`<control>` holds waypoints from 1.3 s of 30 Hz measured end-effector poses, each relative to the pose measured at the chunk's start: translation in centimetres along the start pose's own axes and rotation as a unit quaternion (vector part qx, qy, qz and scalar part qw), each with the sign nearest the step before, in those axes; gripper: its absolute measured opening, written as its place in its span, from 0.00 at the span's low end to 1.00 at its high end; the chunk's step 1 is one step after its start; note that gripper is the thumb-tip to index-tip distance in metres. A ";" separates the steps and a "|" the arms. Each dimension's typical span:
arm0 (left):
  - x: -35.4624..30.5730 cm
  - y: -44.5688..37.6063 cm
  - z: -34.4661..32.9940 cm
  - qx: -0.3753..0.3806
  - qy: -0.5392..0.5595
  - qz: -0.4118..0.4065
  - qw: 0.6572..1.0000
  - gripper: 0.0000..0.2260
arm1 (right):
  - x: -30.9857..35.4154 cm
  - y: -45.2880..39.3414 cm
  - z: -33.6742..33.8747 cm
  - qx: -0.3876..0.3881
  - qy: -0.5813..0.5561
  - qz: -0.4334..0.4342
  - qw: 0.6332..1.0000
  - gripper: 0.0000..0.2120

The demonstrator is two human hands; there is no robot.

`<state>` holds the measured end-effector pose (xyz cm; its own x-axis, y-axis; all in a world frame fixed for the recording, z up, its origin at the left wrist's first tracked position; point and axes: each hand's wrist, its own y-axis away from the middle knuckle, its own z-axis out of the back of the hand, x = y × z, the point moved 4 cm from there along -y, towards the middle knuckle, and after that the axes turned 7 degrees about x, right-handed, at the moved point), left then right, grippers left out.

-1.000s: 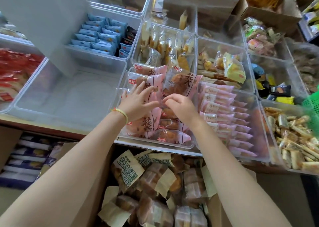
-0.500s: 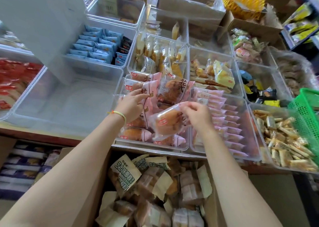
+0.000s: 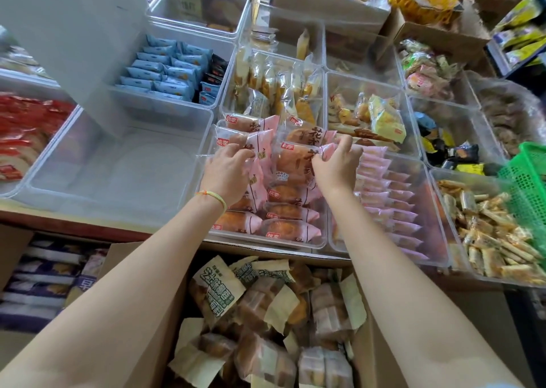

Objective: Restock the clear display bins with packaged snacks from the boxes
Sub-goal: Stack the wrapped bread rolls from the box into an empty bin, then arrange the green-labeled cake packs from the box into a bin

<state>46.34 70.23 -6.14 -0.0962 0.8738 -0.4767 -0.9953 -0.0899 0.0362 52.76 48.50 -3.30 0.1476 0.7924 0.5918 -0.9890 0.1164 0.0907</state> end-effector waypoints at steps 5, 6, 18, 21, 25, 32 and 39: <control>-0.6 1.2 0.7 -0.040 -0.002 0.029 0.999 0.06 | 0.0 2.5 -3.2 0.226 0.111 0.058 0.966 0.21; -0.8 1.5 0.6 -0.018 0.007 0.024 1.000 0.08 | 0.1 2.8 -3.0 0.244 0.104 0.053 0.963 0.24; -4.8 11.8 4.3 0.004 0.277 -0.033 0.960 0.07 | 2.0 19.3 4.0 0.435 -0.180 0.043 0.881 0.17; -5.6 14.7 3.4 0.057 0.297 -0.051 0.952 0.07 | -0.3 22.1 1.8 0.499 -0.102 -0.014 0.861 0.16; -5.7 18.2 1.0 0.120 0.268 -0.063 0.954 0.08 | -4.1 24.9 -3.1 0.535 0.125 -0.049 0.834 0.18; -3.1 23.1 -4.2 0.197 0.194 0.038 0.960 0.09 | -6.3 31.3 -8.2 0.625 0.371 0.038 0.685 0.26; -2.5 27.7 -7.3 0.290 0.133 0.093 0.943 0.15 | -6.0 32.2 -5.8 0.488 0.360 0.146 0.781 0.14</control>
<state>19.10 62.08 -10.33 -0.3404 0.7106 -0.6157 -0.8079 0.1140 0.5782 20.04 50.91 -8.57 -0.4720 0.8720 0.1300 -0.4543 -0.3670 0.8118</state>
